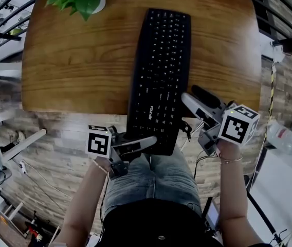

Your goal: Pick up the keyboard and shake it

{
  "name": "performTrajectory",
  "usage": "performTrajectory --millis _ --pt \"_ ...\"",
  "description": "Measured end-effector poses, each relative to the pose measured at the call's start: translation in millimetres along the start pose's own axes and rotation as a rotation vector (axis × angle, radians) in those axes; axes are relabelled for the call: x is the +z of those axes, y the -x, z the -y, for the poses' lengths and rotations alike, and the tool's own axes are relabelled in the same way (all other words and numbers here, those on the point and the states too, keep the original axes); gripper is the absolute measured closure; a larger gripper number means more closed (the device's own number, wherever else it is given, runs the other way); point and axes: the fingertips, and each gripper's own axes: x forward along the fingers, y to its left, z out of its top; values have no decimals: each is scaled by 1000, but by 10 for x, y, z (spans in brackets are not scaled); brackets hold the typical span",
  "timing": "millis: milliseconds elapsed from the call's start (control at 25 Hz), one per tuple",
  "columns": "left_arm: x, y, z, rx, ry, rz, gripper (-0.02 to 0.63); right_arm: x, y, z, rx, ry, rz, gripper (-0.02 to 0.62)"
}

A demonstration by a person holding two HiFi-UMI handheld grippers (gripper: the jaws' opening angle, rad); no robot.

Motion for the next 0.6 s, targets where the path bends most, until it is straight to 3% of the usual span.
performTrajectory --millis 320,600 --pt "3 22 111 -7 -5 -14 500 96 -262 -8 159 -161 -36 345" --pt "11 42 193 -21 -3 -39 500 158 -495 38 233 -285 -66 345"
